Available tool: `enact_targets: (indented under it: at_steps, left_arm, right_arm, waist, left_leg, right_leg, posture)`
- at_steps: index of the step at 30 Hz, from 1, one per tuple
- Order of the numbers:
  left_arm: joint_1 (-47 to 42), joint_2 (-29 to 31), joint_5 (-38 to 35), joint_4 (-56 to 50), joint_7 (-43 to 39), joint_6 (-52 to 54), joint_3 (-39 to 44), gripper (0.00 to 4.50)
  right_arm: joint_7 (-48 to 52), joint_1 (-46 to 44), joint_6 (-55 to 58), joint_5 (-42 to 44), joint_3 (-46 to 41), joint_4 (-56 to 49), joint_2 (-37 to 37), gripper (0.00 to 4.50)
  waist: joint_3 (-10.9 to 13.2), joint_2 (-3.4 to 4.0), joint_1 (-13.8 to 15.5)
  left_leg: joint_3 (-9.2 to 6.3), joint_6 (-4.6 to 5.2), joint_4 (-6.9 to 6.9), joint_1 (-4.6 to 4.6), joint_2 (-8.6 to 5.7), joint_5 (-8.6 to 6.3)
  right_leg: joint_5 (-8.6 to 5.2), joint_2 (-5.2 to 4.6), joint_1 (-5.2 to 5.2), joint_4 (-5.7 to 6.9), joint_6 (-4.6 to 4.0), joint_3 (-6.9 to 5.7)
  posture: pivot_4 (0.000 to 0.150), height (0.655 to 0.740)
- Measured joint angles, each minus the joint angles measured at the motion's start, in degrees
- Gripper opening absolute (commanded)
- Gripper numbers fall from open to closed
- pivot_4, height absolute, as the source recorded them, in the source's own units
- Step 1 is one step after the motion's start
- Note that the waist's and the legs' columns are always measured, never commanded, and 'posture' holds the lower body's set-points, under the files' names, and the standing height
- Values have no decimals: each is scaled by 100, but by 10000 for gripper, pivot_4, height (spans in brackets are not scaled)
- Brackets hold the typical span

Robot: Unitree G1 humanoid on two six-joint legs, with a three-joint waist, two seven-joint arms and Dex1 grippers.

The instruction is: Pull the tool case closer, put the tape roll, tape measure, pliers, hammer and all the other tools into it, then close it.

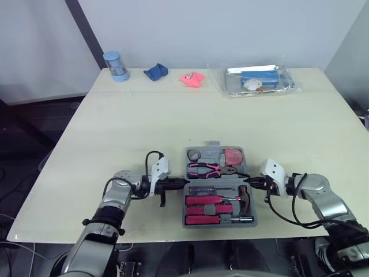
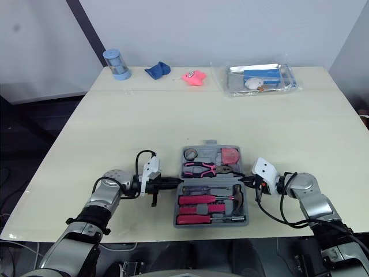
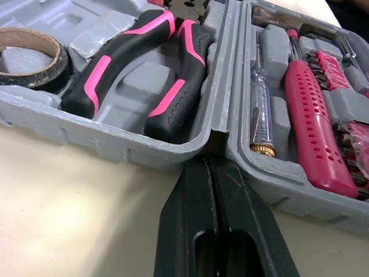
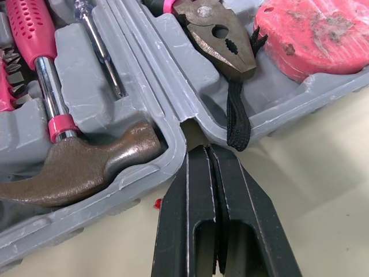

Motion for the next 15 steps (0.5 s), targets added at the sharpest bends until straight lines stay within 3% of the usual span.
enact_targets:
  at_steps: [15]
  left_arm:
    - [242,-71,57,-435,-156,118,-198,278]
  right_arm:
    - [76,486,359,95,-93,-571,-246,0]
  waist:
    - [0,0,25]
  left_leg:
    - [0,3,3,0,-3,-2]
  right_leg:
    - [0,-4,2,0,0,-1]
  posture:
    - [1500,7400]
